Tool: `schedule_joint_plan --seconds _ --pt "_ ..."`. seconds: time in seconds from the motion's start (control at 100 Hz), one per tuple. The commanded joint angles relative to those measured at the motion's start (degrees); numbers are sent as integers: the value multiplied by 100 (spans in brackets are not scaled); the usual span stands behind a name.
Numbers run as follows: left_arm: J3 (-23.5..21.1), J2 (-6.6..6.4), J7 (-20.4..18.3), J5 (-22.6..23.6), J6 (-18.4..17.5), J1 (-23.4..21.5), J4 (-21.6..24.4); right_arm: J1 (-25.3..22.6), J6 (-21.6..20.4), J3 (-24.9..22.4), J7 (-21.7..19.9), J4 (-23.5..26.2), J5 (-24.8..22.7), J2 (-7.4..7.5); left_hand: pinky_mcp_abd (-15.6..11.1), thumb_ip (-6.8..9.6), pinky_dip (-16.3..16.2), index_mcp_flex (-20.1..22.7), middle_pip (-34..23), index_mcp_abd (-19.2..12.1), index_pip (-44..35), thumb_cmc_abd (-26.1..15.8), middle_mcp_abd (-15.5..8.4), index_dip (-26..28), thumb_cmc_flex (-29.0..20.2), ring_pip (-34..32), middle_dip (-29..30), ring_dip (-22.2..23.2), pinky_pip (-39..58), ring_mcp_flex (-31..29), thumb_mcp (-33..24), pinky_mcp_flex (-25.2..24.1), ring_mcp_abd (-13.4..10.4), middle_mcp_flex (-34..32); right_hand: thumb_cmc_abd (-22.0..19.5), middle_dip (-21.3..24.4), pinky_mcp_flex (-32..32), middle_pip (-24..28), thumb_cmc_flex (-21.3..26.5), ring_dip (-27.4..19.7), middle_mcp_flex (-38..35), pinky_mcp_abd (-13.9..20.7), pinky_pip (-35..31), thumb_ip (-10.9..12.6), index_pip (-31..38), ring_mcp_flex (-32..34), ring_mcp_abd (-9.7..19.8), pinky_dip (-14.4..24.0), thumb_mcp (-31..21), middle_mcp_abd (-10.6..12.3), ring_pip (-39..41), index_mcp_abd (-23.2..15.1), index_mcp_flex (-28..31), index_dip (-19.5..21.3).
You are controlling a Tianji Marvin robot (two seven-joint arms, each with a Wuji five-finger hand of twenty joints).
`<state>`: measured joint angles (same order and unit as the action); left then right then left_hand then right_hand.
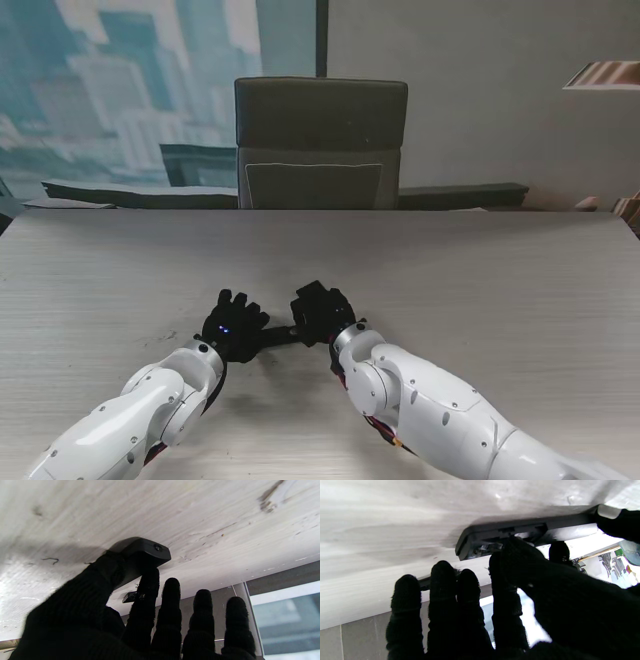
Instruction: Install the batteries into the remote control and close the cover
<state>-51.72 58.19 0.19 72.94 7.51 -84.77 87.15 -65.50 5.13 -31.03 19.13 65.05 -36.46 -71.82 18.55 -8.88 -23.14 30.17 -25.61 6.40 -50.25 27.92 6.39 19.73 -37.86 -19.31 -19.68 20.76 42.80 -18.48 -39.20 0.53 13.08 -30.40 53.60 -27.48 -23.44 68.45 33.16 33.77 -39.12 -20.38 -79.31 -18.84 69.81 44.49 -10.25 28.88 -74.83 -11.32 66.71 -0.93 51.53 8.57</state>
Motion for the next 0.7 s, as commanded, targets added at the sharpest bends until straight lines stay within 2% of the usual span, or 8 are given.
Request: schedule_joint_plan --seconds 0.0,0.18,0.28,0.31,0.34,0.48,0.59,0.69 --pt "60 -14 -181 -7 2 -84 -148 -55 18 23 -43 -4 -25 -6 15 217 95 548 -77 -1168 -936 -115 -14 338 -551 -63 -55 -38 76 26 -80 -32 14 22 83 -82 84 165 -22 72 107 -32 74 7 77 -25 -8 39 -7 -27 26 -94 -97 6" --pt "64 -13 -182 -10 3 -81 -150 -156 39 -103 38 160 -141 47 17 219 95 544 -76 -1159 -934 -115 -23 336 -550 -60 -54 -38 76 32 -76 -32 6 22 -25 -247 149 54 -567 69 248 7 131 64 -50 -130 30 12 175 -72 -31 -235 -810 56" --pt "63 -14 -187 -12 -1 -82 -149 -228 15 -215 116 293 -234 84 10 220 95 547 -77 -1179 -935 -115 -15 337 -545 -61 -54 -38 77 28 -80 -30 17 20 -479 -314 172 0 -1124 73 296 16 156 558 -529 -170 44 -8 371 -74 -74 -40 -992 420" --pt "64 -14 -185 -14 -3 -81 -151 -245 6 -247 126 331 -249 94 11 220 95 546 -75 -1178 -934 -113 -17 337 -546 -59 -53 -39 77 33 -80 -31 18 24 -752 -318 174 -15 -1343 73 309 16 157 992 -875 -174 44 -12 464 -80 -87 74 -1069 1022" --pt "64 -14 -183 -15 -4 -80 -152 -262 8 -277 125 375 -261 104 12 220 95 550 -74 -1185 -936 -115 -22 338 -546 -61 -53 -38 76 29 -80 -32 14 26 -892 -315 174 -29 -1501 63 317 16 157 1125 -1010 -195 33 -13 526 -89 -114 136 -1166 1305" --pt "61 -14 -176 -12 -5 -82 -152 -311 298 -367 -112 675 -372 196 9 219 95 546 -76 -1170 -933 -118 -22 337 -547 -60 -54 -39 77 31 -75 -29 15 22 -1521 -232 24 -226 -2004 -16 114 -150 129 1197 -1238 -68 -227 -10 1257 -291 -244 385 -1403 1397" --pt "60 -13 -166 -12 -6 -83 -155 -298 823 -359 -667 1025 -505 323 9 221 95 545 -77 -1171 -931 -117 -22 335 -548 -59 -54 -39 76 31 -74 -32 11 21 -1703 -237 -194 -418 -2213 -72 -469 -442 -10 1176 -1410 274 -567 62 1755 -491 -195 548 -825 1435" --pt "55 -13 -163 -14 -10 -87 -156 -257 1138 -351 -997 1197 -385 341 9 222 97 549 -73 -1173 -931 -120 -21 335 -547 -58 -53 -40 74 32 -75 -31 13 29 -1682 -344 -394 -443 -2219 -86 -964 -700 -120 1170 -1488 640 -777 132 1925 -621 0 678 -235 1570"
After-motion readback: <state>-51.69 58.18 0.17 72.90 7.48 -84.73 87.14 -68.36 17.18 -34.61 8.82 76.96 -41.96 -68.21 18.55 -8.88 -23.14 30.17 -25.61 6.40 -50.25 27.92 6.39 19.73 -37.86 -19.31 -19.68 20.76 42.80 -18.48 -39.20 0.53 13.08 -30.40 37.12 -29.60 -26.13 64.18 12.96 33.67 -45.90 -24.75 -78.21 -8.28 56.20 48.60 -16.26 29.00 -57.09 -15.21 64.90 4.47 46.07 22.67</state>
